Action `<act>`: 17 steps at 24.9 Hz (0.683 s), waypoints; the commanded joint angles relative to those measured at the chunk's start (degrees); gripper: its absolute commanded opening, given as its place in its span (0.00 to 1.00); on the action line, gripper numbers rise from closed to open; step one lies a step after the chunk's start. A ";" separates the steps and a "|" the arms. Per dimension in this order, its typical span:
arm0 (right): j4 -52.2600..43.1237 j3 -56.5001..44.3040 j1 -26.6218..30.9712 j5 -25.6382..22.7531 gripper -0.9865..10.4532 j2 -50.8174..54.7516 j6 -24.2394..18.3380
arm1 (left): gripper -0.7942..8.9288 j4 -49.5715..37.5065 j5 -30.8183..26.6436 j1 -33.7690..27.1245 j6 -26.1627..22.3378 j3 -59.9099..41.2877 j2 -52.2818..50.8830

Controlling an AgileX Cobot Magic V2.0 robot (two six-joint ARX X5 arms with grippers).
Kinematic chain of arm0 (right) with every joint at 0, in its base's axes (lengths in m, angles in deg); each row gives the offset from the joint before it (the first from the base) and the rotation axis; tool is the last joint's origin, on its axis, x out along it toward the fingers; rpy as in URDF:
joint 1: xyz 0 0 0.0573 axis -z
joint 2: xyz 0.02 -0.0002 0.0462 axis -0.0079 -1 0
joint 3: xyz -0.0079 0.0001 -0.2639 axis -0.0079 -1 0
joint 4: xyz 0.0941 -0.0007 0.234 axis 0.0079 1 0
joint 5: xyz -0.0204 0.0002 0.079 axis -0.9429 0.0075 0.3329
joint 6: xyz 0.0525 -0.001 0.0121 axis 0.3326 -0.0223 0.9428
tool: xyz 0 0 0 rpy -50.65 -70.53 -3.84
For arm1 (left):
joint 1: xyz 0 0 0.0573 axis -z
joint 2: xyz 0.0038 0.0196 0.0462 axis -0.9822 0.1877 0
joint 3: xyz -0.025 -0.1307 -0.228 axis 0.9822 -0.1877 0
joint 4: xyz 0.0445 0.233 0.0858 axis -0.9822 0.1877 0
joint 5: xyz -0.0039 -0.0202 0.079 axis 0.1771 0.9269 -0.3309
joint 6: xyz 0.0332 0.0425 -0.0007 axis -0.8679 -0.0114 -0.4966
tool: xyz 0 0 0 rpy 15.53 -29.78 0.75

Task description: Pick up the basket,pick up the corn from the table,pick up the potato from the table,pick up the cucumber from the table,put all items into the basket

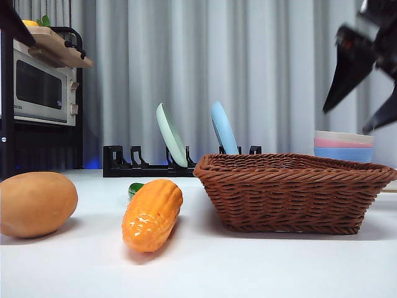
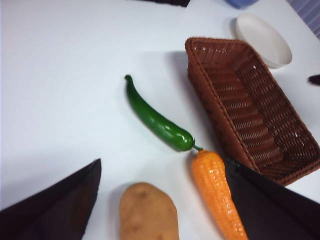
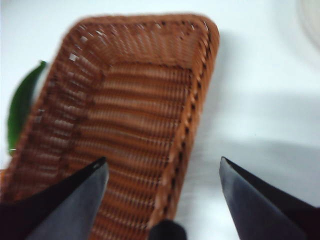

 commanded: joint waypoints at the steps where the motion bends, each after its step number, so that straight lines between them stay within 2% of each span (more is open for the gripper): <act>1: -0.61 0.59 -0.15 -0.11 0.41 -5.53 0.02 | 0.50 -0.98 0.35 0.26 0.94 -0.09 -0.07; 9: -5.01 1.09 -0.98 0.17 0.40 -15.61 0.37 | 0.50 -1.38 -0.02 1.70 2.01 -0.09 -0.07; 12: -5.14 1.11 -1.22 -0.11 0.13 -16.98 0.44 | 0.50 -1.31 -1.68 2.93 2.19 -0.09 -0.04; 13: -5.11 1.14 -1.22 -0.09 0.07 -16.96 0.70 | 0.50 -1.40 -2.10 3.28 2.27 -0.09 -0.02; 17: -4.85 1.57 -1.09 -0.09 0.07 -15.26 3.76 | 0.50 -3.34 -3.82 5.97 5.01 -0.09 2.51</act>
